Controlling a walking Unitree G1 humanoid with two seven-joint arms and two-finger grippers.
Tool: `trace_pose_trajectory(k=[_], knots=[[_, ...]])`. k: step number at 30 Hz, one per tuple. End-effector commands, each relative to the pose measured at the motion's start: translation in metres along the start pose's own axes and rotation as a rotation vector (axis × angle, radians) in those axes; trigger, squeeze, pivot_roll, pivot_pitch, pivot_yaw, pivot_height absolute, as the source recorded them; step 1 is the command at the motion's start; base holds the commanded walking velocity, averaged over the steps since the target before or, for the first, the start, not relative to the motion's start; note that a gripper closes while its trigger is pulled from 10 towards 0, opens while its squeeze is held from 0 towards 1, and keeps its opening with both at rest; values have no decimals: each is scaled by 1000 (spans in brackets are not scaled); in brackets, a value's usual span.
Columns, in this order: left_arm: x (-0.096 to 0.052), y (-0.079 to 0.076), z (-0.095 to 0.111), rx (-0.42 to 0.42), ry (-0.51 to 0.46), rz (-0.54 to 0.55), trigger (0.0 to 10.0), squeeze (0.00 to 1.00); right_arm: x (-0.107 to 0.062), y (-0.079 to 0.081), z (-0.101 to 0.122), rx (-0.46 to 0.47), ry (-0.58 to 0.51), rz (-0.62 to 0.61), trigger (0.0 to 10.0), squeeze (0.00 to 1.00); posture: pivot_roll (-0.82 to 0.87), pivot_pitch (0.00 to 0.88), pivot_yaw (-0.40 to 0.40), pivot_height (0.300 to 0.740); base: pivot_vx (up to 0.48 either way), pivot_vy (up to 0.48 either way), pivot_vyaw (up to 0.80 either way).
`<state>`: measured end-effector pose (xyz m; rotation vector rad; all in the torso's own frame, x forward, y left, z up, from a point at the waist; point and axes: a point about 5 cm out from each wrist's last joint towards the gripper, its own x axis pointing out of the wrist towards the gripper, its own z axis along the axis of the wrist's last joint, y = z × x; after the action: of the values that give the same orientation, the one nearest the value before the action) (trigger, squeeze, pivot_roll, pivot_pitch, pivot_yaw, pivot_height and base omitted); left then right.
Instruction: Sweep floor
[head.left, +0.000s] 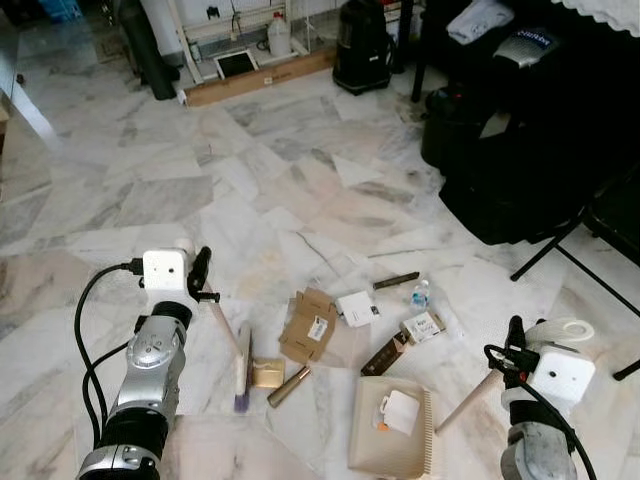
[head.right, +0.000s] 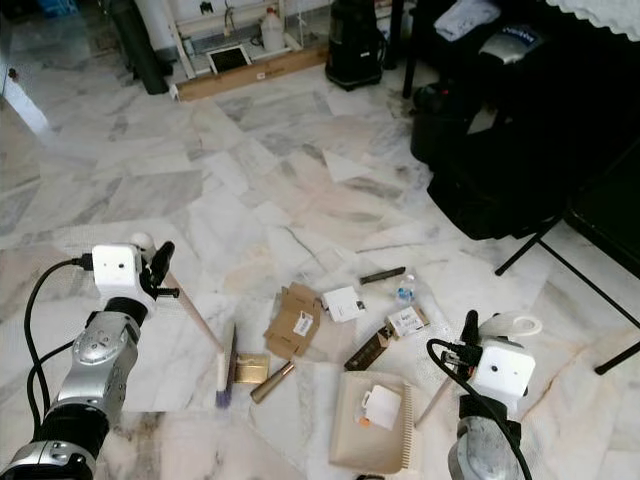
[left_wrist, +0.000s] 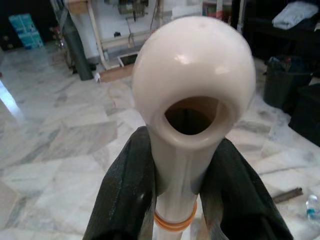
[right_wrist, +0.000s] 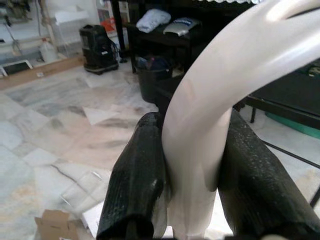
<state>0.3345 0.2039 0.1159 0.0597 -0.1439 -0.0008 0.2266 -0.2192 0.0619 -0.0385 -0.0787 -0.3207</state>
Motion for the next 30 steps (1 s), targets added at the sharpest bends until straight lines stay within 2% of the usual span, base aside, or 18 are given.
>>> trace_pose_trajectory(k=[1,6,12,18,30], knots=[[5,4,15,22,-71,10,10000,0,-2,7,13,23,-40,15,10000,0,-61,63,82,740,0,0,0],[5,-2,14,11,-77,4,10000,0,-4,10,19,36,-44,27,10000,0,-61,49,73,740,0,0,0],[0,-9,8,-2,-66,-4,10000,0,-5,3,20,23,-36,11,10000,0,-75,47,65,740,0,0,0],[-3,-7,8,-1,-69,-6,10000,0,-6,-2,26,12,-37,-1,10000,0,-83,43,67,740,0,0,0],[-8,-2,0,1,-36,-6,10000,0,-6,-13,19,-4,-5,-69,10000,0,-82,64,70,740,0,0,0]])
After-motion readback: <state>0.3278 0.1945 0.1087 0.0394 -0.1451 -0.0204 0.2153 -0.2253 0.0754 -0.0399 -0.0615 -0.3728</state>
